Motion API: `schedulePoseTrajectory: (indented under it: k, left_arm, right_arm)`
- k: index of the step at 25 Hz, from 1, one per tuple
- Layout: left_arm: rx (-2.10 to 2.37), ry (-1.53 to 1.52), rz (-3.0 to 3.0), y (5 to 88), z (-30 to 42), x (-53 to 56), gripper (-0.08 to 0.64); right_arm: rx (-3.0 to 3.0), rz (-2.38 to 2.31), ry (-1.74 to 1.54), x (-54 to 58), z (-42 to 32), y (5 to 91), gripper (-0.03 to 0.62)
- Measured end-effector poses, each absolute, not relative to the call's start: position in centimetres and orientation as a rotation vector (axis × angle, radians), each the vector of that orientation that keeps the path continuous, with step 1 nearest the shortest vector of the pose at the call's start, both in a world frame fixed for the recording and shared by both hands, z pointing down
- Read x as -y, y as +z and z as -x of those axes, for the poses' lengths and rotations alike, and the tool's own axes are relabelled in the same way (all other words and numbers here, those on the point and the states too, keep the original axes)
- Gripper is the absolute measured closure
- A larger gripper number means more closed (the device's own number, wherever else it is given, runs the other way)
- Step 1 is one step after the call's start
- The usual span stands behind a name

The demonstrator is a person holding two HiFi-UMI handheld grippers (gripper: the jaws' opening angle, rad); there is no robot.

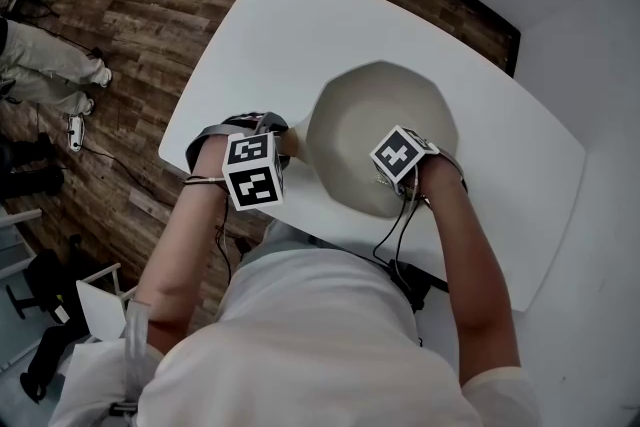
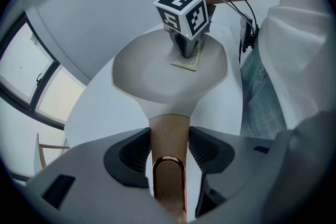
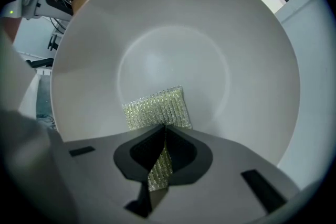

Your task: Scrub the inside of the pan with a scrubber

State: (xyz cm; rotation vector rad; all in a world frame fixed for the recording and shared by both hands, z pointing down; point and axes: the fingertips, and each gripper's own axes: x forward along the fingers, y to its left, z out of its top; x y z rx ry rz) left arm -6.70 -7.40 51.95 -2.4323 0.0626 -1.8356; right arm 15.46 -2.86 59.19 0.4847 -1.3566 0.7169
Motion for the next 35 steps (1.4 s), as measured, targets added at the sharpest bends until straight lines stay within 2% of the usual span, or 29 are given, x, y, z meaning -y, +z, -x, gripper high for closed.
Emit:
schedulePoseTrajectory:
  k: [21, 35]
  left_arm:
    - [-0.062, -1.861, 2.420, 51.9, 6.8, 7.4, 0.341]
    - [-0.062, -1.881, 2.389, 52.0, 6.7, 7.4, 0.337]
  right_arm:
    - [1.672, -0.278, 0.949, 0.4, -7.9, 58.1, 0.565]
    - [1.921, -0.272, 0.895, 2.8, -3.1, 58.1, 0.565]
